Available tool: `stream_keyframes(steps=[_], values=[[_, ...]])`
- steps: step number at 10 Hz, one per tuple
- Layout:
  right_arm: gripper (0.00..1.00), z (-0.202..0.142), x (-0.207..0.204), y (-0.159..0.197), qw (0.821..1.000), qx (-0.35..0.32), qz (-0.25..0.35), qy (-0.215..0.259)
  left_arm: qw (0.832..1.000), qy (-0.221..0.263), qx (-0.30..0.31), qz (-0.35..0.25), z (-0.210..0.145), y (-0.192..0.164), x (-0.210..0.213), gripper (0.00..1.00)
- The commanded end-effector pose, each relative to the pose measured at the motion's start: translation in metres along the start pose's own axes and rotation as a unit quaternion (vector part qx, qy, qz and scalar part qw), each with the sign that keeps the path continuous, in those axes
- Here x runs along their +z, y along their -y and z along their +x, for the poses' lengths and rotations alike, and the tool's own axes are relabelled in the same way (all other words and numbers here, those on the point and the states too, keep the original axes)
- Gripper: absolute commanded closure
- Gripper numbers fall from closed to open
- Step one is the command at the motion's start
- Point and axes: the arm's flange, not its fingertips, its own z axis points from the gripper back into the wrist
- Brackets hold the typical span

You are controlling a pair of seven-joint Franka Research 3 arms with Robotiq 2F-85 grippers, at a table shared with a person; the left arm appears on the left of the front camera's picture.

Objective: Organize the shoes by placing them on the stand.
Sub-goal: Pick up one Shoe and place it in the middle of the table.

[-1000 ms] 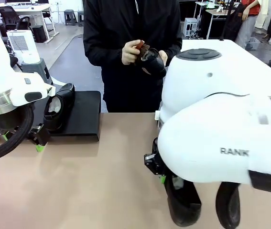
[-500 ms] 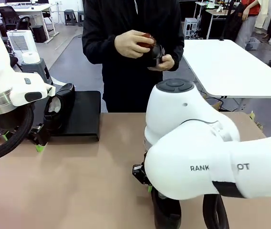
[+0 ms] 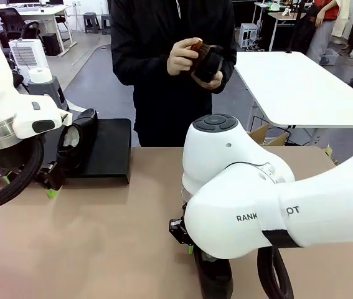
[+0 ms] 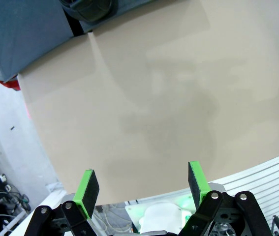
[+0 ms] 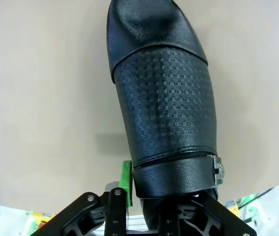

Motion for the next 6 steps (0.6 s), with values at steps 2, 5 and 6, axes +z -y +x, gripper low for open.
stream_keyframes(steps=[2,5,6], values=[[0.11,0.001,0.008,-0.007,1.000,-0.006,0.002,0.013,1.000,0.005,0.007,-0.007,0.000,0.000,-0.001,0.06],[0.00,-0.010,0.031,0.002,1.000,-0.022,0.001,0.011,1.000,0.005,0.007,-0.007,0.000,0.000,-0.001,0.06],[0.00,-0.013,0.034,0.004,1.000,-0.012,0.010,-0.012,1.000,0.005,0.007,-0.007,0.000,0.000,-0.001,0.06]])
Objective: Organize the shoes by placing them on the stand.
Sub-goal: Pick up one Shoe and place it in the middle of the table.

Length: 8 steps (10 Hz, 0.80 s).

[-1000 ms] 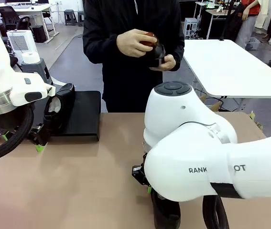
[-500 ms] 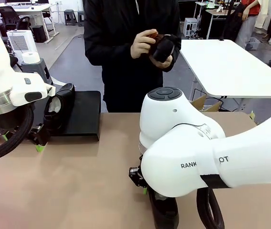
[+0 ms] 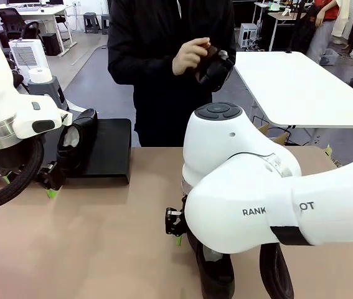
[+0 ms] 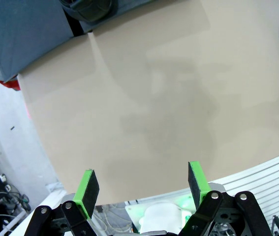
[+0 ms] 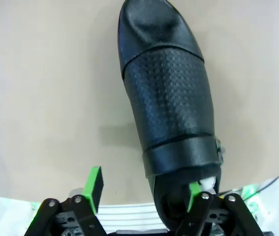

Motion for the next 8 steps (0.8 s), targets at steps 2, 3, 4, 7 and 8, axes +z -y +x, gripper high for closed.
stream_keyframes(steps=[2,3,4,7,8], values=[[0.00,0.000,0.000,0.000,1.000,0.000,0.000,0.000,1.000,0.005,0.007,-0.007,0.000,0.000,-0.001,0.06],[0.00,0.000,0.000,0.000,1.000,0.000,0.000,0.000,1.000,0.005,0.007,-0.007,0.000,0.000,-0.001,0.06],[0.00,0.000,0.000,0.000,1.000,0.000,0.000,0.000,1.000,0.005,0.007,-0.007,0.000,0.000,-0.001,0.06],[0.00,0.000,0.000,0.000,1.000,0.000,0.000,0.000,1.000,0.005,0.007,-0.007,0.000,0.000,-0.001,0.06],[0.00,0.000,0.000,0.000,1.000,0.000,0.000,0.000,1.000,0.005,0.007,-0.007,0.000,0.000,-0.001,0.06]])
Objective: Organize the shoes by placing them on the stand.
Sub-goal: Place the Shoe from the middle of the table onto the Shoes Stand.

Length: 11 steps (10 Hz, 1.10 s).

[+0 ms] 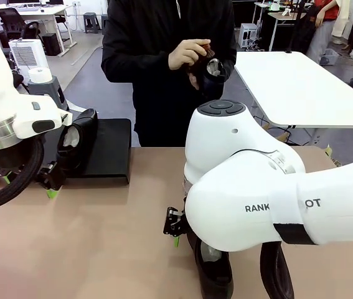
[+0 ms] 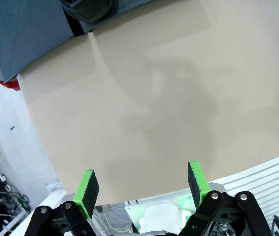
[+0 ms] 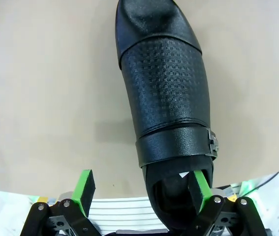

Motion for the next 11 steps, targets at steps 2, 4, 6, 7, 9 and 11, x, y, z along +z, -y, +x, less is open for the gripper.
stream_keyframes(steps=[2,4,6,7,9,11], values=[[0.00,0.002,-0.001,-0.003,1.000,-0.007,0.000,0.010,1.000,0.005,0.007,-0.007,0.000,0.000,-0.001,0.06],[0.00,0.002,-0.001,-0.003,1.000,-0.007,0.000,0.010,1.000,0.005,0.007,-0.007,0.000,0.000,-0.001,0.06],[0.00,0.000,-0.001,0.000,1.000,0.001,0.000,0.000,1.000,0.005,0.007,-0.007,0.000,0.000,-0.001,0.06],[0.00,-0.015,0.025,0.013,1.000,0.019,0.007,0.019,1.000,0.005,0.007,-0.007,0.000,0.000,-0.001,0.06],[0.00,-0.029,0.075,0.038,0.997,0.002,-0.008,0.077,1.000,0.005,0.007,-0.007,0.000,0.000,-0.001,0.06],[0.00,-0.013,0.109,0.079,0.995,-0.011,0.056,0.087,1.000,0.005,0.007,-0.007,0.000,0.000,-0.001,0.06]])
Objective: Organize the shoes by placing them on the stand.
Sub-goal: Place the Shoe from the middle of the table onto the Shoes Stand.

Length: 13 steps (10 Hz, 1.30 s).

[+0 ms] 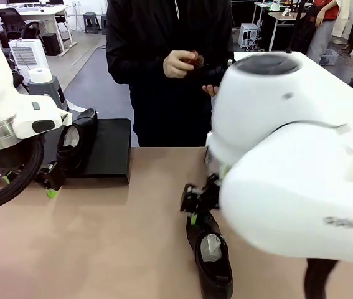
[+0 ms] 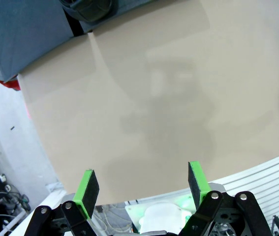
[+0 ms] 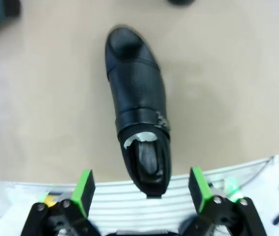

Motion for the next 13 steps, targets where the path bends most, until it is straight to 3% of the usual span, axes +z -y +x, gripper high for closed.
stream_keyframes(steps=[1,3,5,6,7,8,9,11,13], values=[[0.00,0.029,0.015,0.063,0.999,-0.004,0.043,0.009,1.000,0.005,0.007,-0.007,0.000,0.000,-0.001,0.06],[0.00,0.067,0.015,0.130,1.000,-0.017,0.021,-0.002,1.000,0.000,0.000,0.000,0.000,0.000,0.000,0.06],[0.00,0.094,0.006,0.173,0.999,-0.043,-0.004,-0.017,0.998,-0.002,0.035,-0.047,-0.026,0.047,0.029,0.06],[0.00,0.104,-0.002,0.192,0.996,-0.082,-0.022,-0.026,0.994,-0.044,0.062,-0.080,-0.039,0.067,0.041,0.06],[0.00,0.107,-0.008,0.201,0.990,-0.134,-0.034,-0.032,0.993,-0.041,0.097,-0.062,-0.039,0.064,0.046,0.06],[0.00,0.095,0.001,0.193,0.998,-0.067,-0.004,-0.017,0.999,-0.019,0.021,-0.045,-0.025,0.047,0.024,0.06],[0.00,0.095,0.001,0.193,0.998,-0.067,-0.004,-0.017,0.999,-0.019,0.021,-0.045,-0.025,0.047,0.024,0.06],[0.00,0.095,0.001,0.193,0.998,-0.067,-0.004,-0.017,0.998,-0.030,0.042,-0.032,-0.049,0.094,0.044,0.06],[0.00,0.095,0.001,0.193,0.998,-0.067,-0.004,-0.017,0.990,0.010,0.092,-0.108,-0.071,0.185,0.028,0.06]])
